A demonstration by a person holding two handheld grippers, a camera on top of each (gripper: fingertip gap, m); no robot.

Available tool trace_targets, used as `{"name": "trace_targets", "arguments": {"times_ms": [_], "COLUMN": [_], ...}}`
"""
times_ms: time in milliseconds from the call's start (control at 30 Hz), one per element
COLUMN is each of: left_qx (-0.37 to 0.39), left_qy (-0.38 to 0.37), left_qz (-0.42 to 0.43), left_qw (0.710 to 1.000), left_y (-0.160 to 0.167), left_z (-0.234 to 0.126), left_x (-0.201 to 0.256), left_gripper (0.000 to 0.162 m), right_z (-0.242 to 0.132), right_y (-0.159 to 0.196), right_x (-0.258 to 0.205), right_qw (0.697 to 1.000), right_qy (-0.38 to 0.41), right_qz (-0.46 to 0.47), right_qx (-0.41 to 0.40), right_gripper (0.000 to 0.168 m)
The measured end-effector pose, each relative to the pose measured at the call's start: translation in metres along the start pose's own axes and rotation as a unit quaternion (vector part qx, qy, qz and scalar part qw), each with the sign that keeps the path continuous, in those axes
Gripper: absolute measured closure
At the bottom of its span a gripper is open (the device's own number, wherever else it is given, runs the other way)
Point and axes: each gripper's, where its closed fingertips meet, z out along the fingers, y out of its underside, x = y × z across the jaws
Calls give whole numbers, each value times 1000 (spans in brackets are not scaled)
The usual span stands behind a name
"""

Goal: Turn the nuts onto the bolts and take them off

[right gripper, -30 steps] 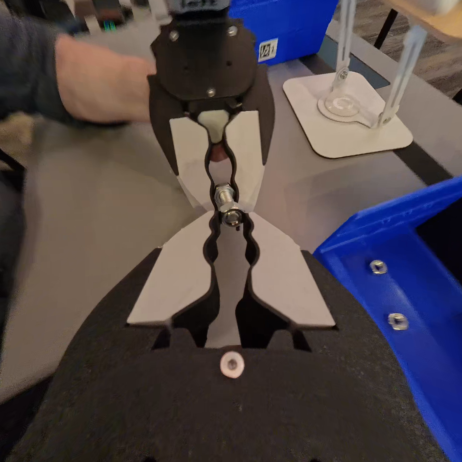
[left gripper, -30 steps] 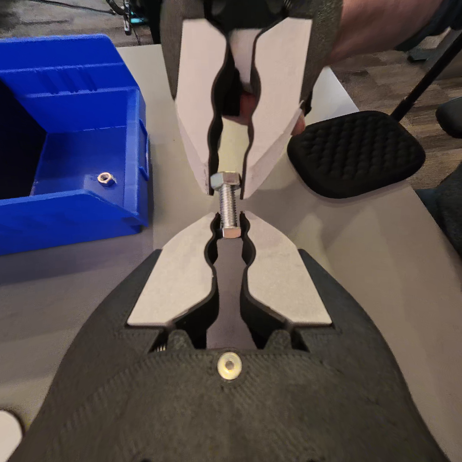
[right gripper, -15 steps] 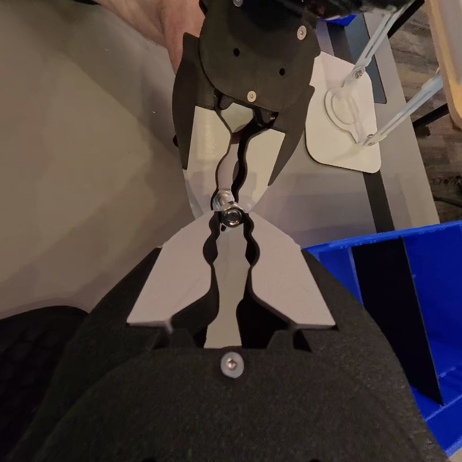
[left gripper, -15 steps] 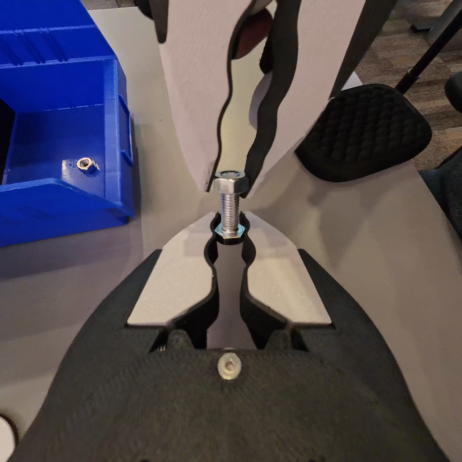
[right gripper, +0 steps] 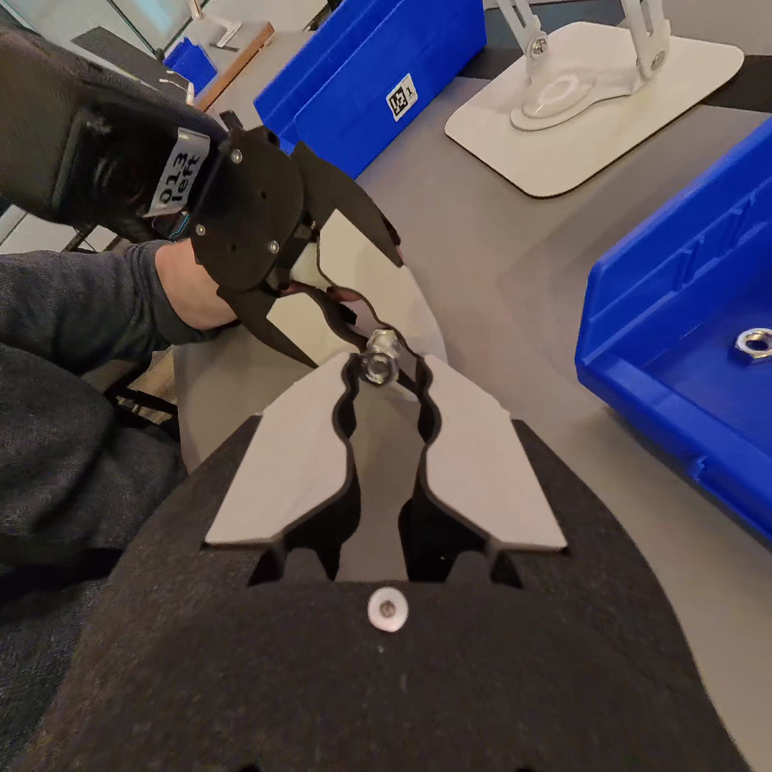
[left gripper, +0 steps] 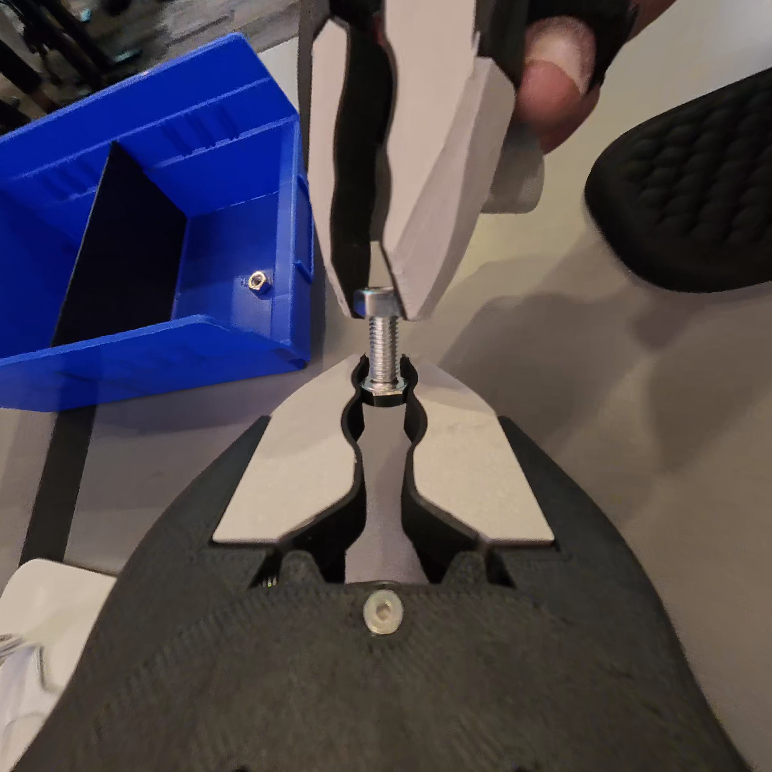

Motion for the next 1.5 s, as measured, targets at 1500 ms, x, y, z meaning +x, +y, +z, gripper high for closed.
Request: {"name": "trace_targets", "arguments": {"times_ms": [1500], "left_qx": [68], "left_qy": [134], "left_qz": [-80], "left_qw": [985], "left_y": [-9], "left_z": [-1], "left_x": [22], "left_gripper": [147], "right_z": [-4], "right_y": [13], "right_x": [-6], "right_qw": [989], "right_qy": [1], "right_qz": [-127], "right_qx": [-74], "right_gripper": [150]}}
